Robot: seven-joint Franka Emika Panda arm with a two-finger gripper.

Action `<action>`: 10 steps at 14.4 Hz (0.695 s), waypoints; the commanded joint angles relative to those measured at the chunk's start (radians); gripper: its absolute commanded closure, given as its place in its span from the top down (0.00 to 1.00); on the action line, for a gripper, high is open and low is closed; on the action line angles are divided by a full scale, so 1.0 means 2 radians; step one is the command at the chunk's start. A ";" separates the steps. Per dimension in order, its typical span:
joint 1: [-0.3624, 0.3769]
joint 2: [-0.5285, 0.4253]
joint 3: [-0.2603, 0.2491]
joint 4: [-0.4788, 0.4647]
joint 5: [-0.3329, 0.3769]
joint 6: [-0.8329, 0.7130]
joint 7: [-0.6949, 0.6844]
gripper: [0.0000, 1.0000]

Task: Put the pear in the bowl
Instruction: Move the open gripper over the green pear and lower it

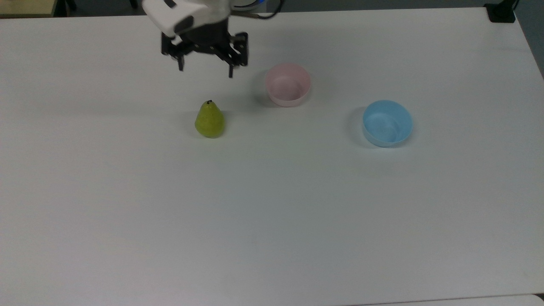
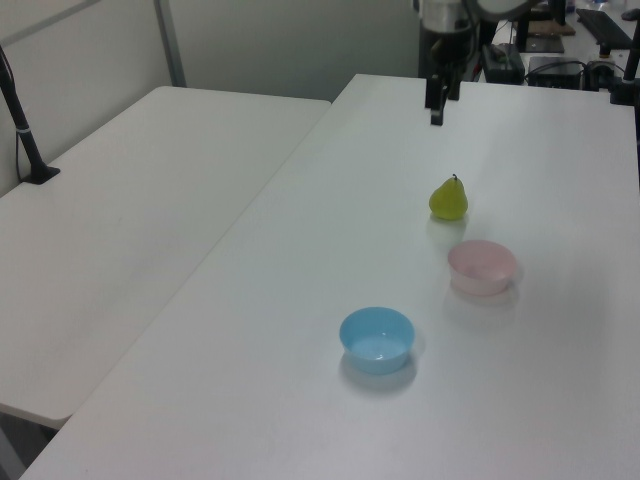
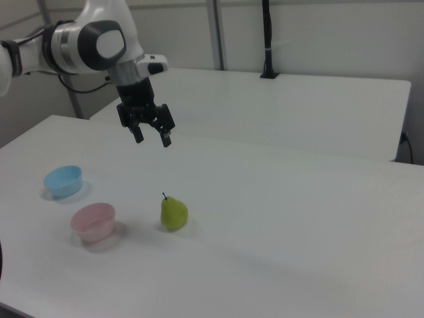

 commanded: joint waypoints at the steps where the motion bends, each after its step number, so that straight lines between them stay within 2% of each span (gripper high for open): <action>1: 0.010 -0.028 -0.053 -0.015 0.083 -0.013 -0.074 1.00; 4: 0.013 -0.023 -0.054 -0.014 0.084 -0.012 -0.073 1.00; 7: 0.043 0.004 -0.082 -0.015 0.079 -0.009 -0.076 1.00; 10: 0.056 0.044 -0.084 -0.018 0.065 0.007 -0.088 1.00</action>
